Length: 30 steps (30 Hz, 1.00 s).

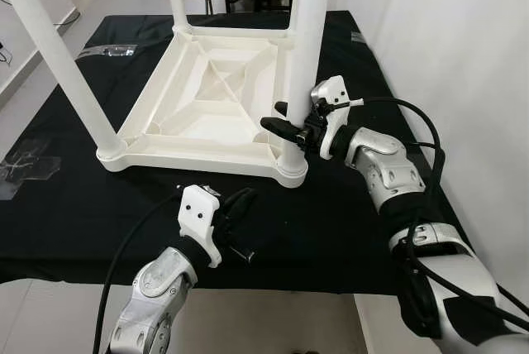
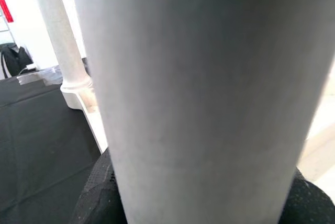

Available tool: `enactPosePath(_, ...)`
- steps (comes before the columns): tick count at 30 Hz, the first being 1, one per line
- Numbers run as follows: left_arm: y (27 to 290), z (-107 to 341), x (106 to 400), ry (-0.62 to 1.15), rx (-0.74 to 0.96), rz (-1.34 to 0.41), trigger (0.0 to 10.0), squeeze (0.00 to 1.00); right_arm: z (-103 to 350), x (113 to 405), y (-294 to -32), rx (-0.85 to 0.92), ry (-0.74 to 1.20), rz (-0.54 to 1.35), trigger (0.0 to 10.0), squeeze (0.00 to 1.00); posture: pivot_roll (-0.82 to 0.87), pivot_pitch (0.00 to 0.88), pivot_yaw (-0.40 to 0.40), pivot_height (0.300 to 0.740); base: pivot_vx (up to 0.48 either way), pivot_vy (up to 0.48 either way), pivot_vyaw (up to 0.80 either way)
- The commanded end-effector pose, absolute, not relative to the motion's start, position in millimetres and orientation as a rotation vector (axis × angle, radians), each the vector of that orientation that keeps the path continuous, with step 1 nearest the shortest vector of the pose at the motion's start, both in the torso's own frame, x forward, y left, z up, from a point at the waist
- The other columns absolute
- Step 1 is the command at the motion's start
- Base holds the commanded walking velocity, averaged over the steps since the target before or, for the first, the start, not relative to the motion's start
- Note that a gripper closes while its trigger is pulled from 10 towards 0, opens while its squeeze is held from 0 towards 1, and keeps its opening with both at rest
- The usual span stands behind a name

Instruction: Building children table

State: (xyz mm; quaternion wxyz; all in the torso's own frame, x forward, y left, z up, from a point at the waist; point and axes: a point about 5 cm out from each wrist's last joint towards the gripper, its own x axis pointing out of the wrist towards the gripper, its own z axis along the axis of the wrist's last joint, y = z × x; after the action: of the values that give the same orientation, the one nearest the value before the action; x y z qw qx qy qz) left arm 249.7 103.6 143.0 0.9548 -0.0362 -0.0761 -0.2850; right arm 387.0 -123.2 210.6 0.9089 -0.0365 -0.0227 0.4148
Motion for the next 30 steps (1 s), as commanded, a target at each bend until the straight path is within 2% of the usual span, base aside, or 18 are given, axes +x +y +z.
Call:
enactPosePath(1,104.5,141.0,247.5,-0.146,-0.07,-0.578,10.0,0.0,178.6,387.0,-128.9,-0.065,0.079,0.668,0.0,0.0,0.03,0.14,-0.045,0.74,0.0,0.0,0.0)
enactPosePath(3,105.8,141.4,247.4,-0.146,-0.068,-0.575,10.0,0.0,147.5,374.4,-140.4,-0.012,0.131,0.202,0.0,0.0,0.03,0.144,-0.044,0.74,0.0,0.0,0.0)
enactPosePath(5,105.9,142.3,247.3,-0.148,-0.068,-0.575,10.0,0.0,117.1,335.2,-105.5,0.095,0.213,0.29,0.0,0.0,0.03,0.15,-0.044,0.74,0.0,0.0,0.0)
enactPosePath(6,106.4,142.0,247.5,-0.147,-0.067,-0.575,10.0,0.0,122.7,325.2,-91.3,0.012,0.162,0.365,0.0,0.0,0.03,0.154,-0.032,0.74,0.0,0.0,0.0)
enactPosePath(10,106.4,141.7,248.3,-0.146,-0.066,-0.576,10.0,0.0,135.8,323.0,-81.7,-0.087,0.079,0.406,0.0,0.0,0.01,0.145,-0.024,0.74,0.0,0.0,0.0)
enactPosePath(14,104.3,141.6,249.9,-0.141,-0.076,-0.585,10.0,0.0,133.9,341.0,-93.3,-0.068,0.108,0.369,0.0,0.0,0.03,0.144,-0.038,0.74,0.0,0.0,0.0)
enactPosePath(15,104.3,141.6,250.1,-0.141,-0.076,-0.584,10.0,0.0,135.0,345.5,-98.4,-0.08,0.108,0.334,3.8,0.0,0.03,0.144,-0.038,0.74,0.0,0.0,0.0)
enactPosePath(16,104.7,142.0,250.1,-0.145,-0.073,-0.578,10.0,0.0,139.9,350.1,-101.4,-0.075,0.09,0.326,10.0,0.0,0.02,0.143,-0.036,0.74,0.0,0.0,0.0)
enactPosePath(17,105.0,142.3,250.1,-0.148,-0.071,-0.573,10.0,0.0,144.0,351.5,-102.7,-0.072,0.078,0.307,10.0,1.0,0.02,0.144,-0.036,0.74,0.0,0.0,0.0)
enactPosePath(20,105.4,142.5,250.5,-0.147,-0.072,-0.568,10.0,0.0,167.9,358.6,-106.2,-0.107,-0.002,0.327,10.0,1.0,0.03,0.144,-0.038,0.74,0.0,0.0,0.0)
enactPosePath(22,105.4,142.5,250.5,-0.147,-0.072,-0.568,10.0,0.0,167.9,358.6,-106.2,-0.107,-0.002,0.327,10.0,1.0,0.03,0.144,-0.038,0.74,0.0,0.0,0.0)
enactPosePath(23,105.1,142.4,250.5,-0.145,-0.074,-0.572,10.0,0.0,181.3,365.5,-109.7,-0.13,-0.051,0.391,10.0,0.68,0.03,0.142,-0.036,0.74,0.0,0.0,0.0)
enactPosePath(25,104.9,142.4,250.5,-0.144,-0.075,-0.573,10.0,0.0,185.4,368.1,-110.4,-0.126,-0.067,0.428,10.0,0.68,0.03,0.142,-0.036,0.74,0.0,0.0,0.0)
enactPosePath(26,104.7,142.4,250.5,-0.144,-0.076,-0.575,10.0,0.0,190.2,370.8,-109.1,-0.104,-0.081,0.506,10.0,0.0,0.03,0.142,-0.036,0.74,0.0,0.0,0.0)
enactPosePath(27,104.4,142.3,250.4,-0.143,-0.076,-0.576,10.0,0.0,193.7,372.1,-107.3,-0.106,-0.082,0.611,10.0,0.0,0.03,0.141,-0.036,0.74,0.0,0.0,0.0)
enactPosePath(28,104.4,142.3,250.4,-0.143,-0.076,-0.576,10.0,0.0,193.7,372.1,-107.3,-0.106,-0.082,0.611,10.0,0.0,0.03,0.141,-0.036,0.74,0.0,0.0,0.0)
enactPosePath(29,104.1,142.2,250.4,-0.143,-0.077,-0.577,10.0,0.0,197.3,373.1,-105.8,-0.127,-0.079,0.766,10.0,0.0,0.04,0.141,-0.038,0.74,0.0,0.0,0.0)
enactPosePath(30,103.9,142.2,250.4,-0.143,-0.077,-0.577,10.0,0.0,197.9,373.0,-106.0,-0.142,-0.076,0.815,10.0,0.0,0.04,0.141,-0.038,0.74,0.0,0.0,0.0)
